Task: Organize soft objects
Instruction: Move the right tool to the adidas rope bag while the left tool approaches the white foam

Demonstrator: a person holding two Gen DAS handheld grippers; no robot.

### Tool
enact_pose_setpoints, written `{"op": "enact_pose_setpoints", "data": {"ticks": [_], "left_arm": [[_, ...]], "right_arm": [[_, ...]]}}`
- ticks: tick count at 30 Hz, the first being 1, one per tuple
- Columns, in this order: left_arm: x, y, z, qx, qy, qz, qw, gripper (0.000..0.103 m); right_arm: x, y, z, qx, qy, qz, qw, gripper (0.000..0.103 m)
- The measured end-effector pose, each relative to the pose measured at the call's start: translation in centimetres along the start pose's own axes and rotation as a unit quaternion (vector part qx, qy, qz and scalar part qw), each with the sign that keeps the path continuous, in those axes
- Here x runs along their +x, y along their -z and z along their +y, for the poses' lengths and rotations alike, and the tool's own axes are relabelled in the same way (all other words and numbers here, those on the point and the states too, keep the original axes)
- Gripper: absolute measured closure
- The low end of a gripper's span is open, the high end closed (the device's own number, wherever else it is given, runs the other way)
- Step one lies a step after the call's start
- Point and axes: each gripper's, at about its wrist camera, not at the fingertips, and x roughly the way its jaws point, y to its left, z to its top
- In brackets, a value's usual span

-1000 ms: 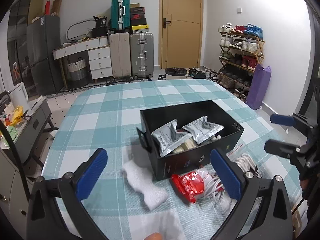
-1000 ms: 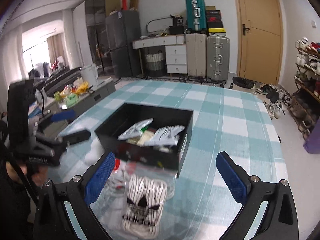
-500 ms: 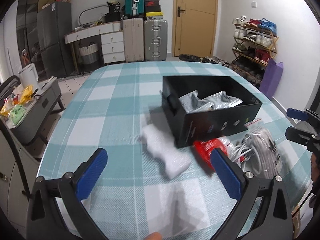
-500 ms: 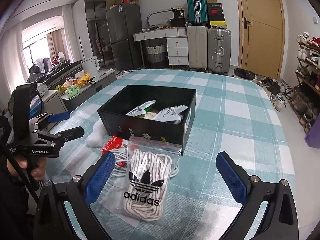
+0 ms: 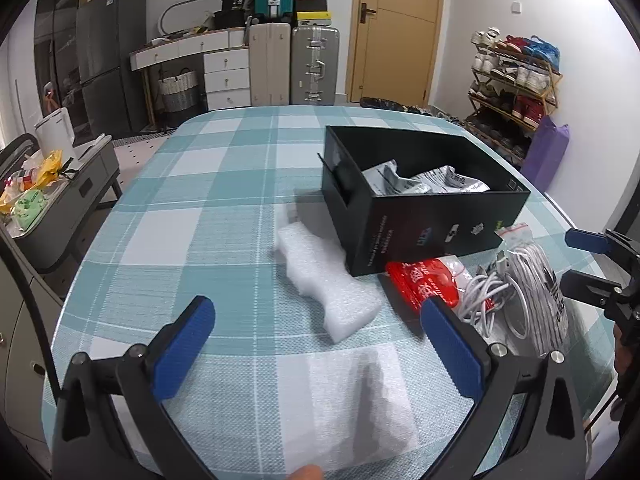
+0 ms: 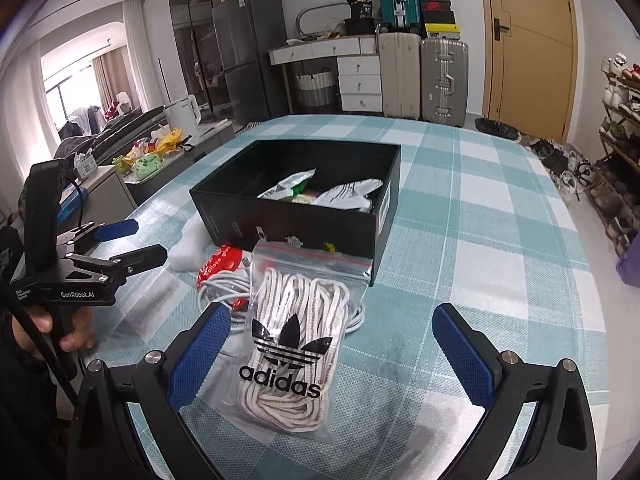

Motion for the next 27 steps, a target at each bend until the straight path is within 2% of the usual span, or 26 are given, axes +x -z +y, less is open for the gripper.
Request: {"op": "enact_pose_setpoints", "data": {"ticks": [6,14,27], "left_arm": [[0.7,0.1,-0.1,-0.002,-0.002,0.013,0.9999,0.0],[1.0,0.4,0.1,-0.008,0.006,0.02,0.9998,0.0],[1.1,0.6,-0.2,-0.005,0.009,0.024,0.9997,0.0]], "right_arm": [[1.1,0.4,0.3,-0.007,0.013,0.022,1.0,0.001],[1.8,0.7,1.3,-0.018,0.005,0.033,0.999,0.001],[3.2,1.3,0.4,0.007,0.012,0.07,0.997,0.001]]}}
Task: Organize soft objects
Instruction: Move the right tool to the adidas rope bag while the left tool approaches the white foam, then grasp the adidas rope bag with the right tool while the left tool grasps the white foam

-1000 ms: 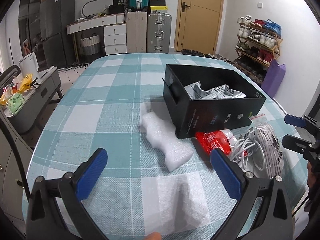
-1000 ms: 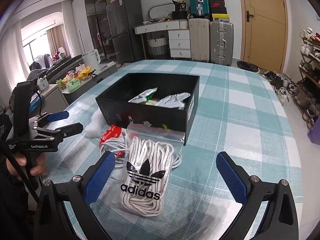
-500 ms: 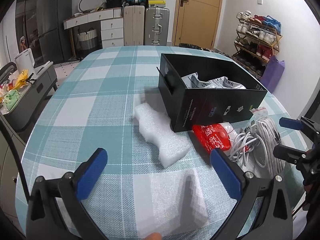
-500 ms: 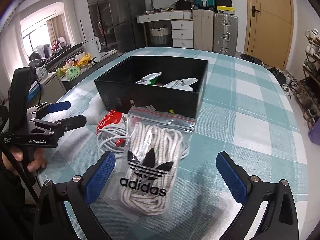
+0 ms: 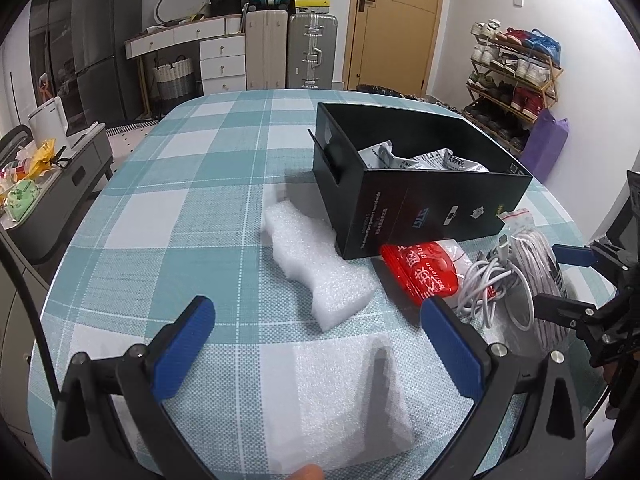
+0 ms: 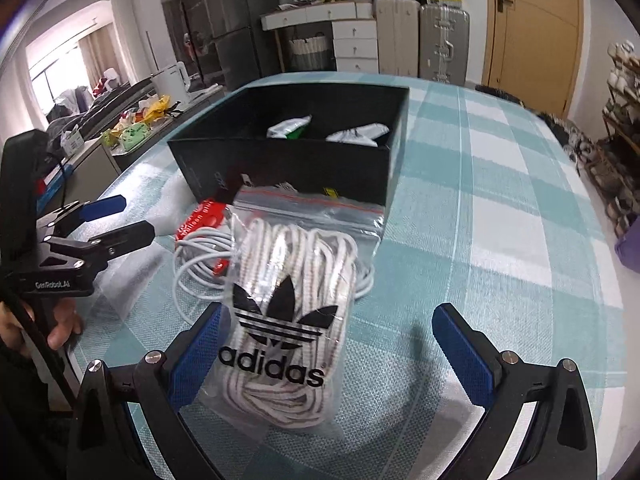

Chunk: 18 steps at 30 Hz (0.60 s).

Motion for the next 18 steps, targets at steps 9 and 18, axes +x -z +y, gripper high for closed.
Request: {"op": "enact_pose_setpoints", "data": {"ticks": [9,18], "left_arm": [[-0.1,0.0,-0.26,0.002,-0.003,0.002,1.0,0.0],[0.42,-0.25,0.01,-0.011,-0.01,0.018,0.9997,0.0]], "right_arm": [[0.09,0.27,-0.17,0.009,-0.011,0.004,1.0,0.003],[-0.53,0.33,0.36,-0.004,-0.034,-0.001,0.999,0.038]]}}
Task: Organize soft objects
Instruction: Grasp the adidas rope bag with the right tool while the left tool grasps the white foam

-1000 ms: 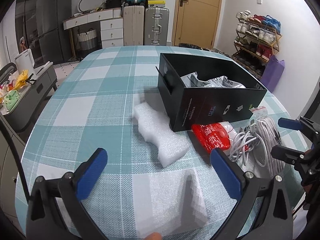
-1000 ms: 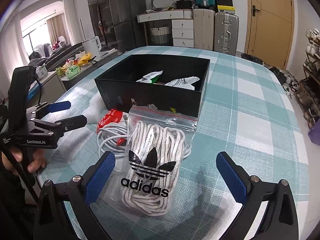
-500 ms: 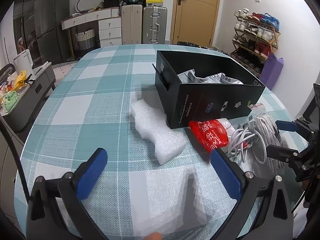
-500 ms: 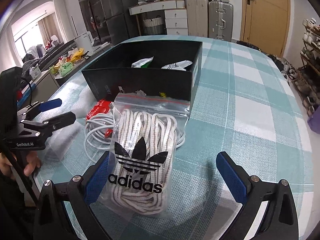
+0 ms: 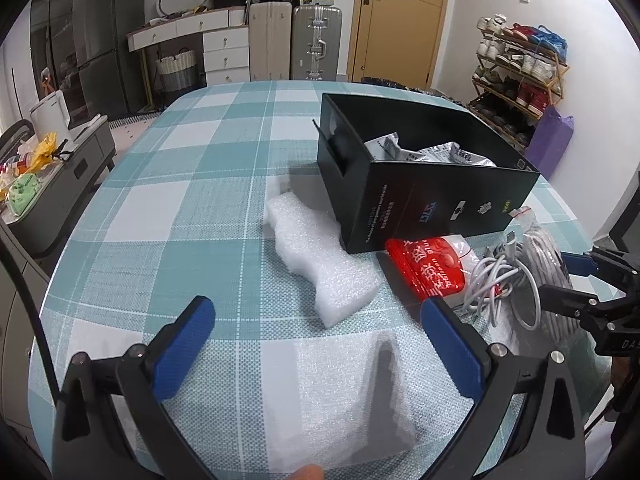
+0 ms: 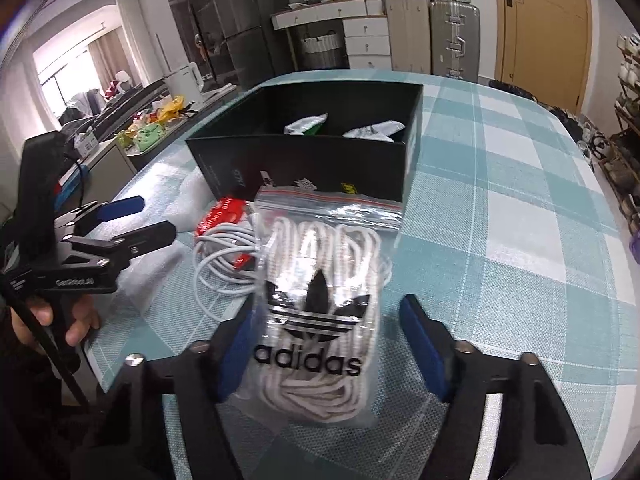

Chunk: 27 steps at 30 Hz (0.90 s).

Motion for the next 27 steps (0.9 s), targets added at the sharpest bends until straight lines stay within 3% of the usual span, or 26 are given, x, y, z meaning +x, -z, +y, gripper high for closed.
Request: {"op": "enact_pose_setpoints", "data": {"ticks": [2,10,27], "left_arm": [[0.1,0.0,0.1,-0.002,-0.003,0.001,1.0,0.0],[0.8,-0.4,0.5,-0.011,-0.018,0.014,0.9997,0.0],[3.5,-2.5,0.3,-0.007,-0.041,0.039,0.9983,0.0]], "right_arm": [[-0.1,-0.1,0.0,-0.003,-0.003,-0.003,1.0,0.046],[-0.8,-0.1,0.2,-0.014,-0.01,-0.018,1.0,0.055],[-2.0,-0.4,-0.1,-0.013,-0.007,-0.039,0.999,0.055]]}}
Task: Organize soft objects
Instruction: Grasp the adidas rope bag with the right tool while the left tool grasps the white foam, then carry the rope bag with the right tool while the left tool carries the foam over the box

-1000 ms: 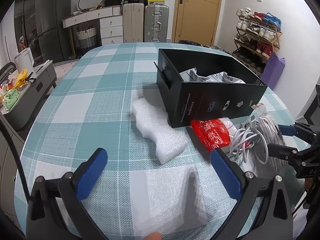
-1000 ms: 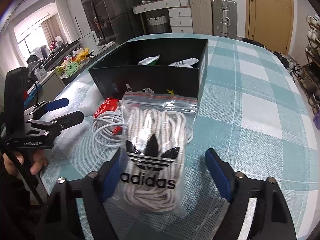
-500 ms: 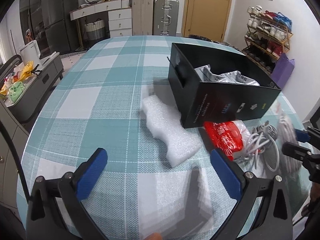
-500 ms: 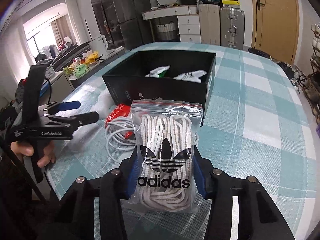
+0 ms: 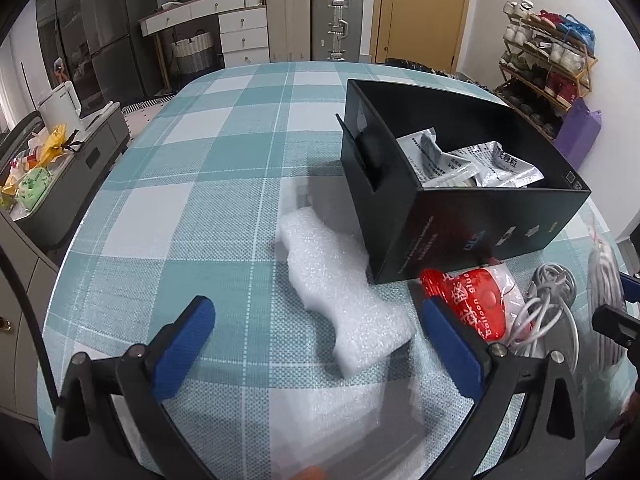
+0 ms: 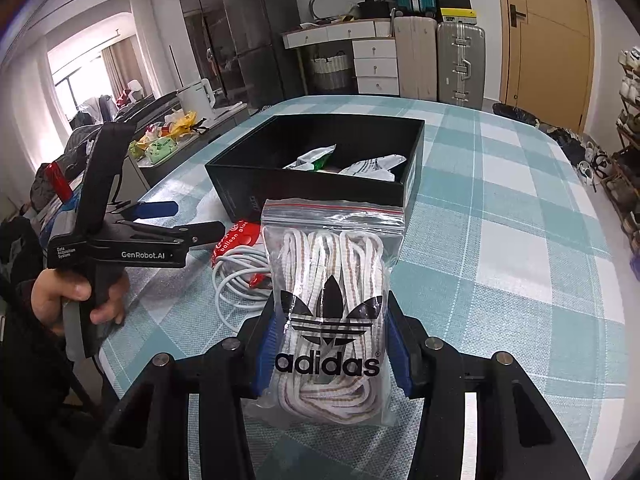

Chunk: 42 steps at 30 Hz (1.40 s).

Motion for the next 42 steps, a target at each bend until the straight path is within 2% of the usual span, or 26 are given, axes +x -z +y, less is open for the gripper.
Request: {"op": "enact_pose_setpoints", "data": {"ticks": [4,7,10,11,13,15,16,20,33,42], "left_arm": [[0.1,0.0,0.1,0.002,-0.001,0.002,1.0,0.001],[0.0,0.1,0.0,0.005,0.009,0.001,0.9999,0.006],[0.1,0.3,-0.3,0.016,0.011,0.003,0.9998,0.021],[0.1,0.4,-0.4,0.021,0.016,0.003,0.9997,0.031],[0.0,0.5,-0.6,0.03,0.014,-0.001,0.9994,0.04],[-0.2,0.6,-0.8,0.037,0.019,-0.006,0.9991,0.054],[-0.4,0.7,-0.8,0.039,0.024,-0.009,0.9989,0.069],[-1.1,1.0,-0.8,0.044,0.039,-0.018,0.9981,0.07],[-4.7,1.5,-0.3,0.04,0.04,-0.066,0.9962,0.07],[-7.0,0.8,-0.4,0.045,0.046,-0.104,0.9925,0.07]], "right_arm": [[-0.1,0.0,-0.1,0.002,0.002,-0.002,1.0,0.055],[-0.2,0.0,-0.1,0.002,0.002,-0.003,1.0,0.055],[-0.2,0.0,-0.1,0.002,0.002,-0.004,1.0,0.055],[-0.2,0.1,0.0,0.0,0.002,-0.004,1.0,0.055],[-0.2,0.0,0.0,-0.001,0.004,-0.004,1.0,0.055],[-0.3,0.0,-0.1,0.0,0.004,-0.004,1.0,0.056],[-0.2,0.0,-0.1,0.0,0.004,-0.004,1.0,0.056],[-0.2,0.0,-0.1,0.001,0.005,-0.005,1.0,0.055],[-0.6,-0.2,-0.3,0.004,0.007,-0.015,1.0,0.056],[-2.3,-0.8,-0.4,0.011,0.014,-0.053,0.998,0.056]]}}
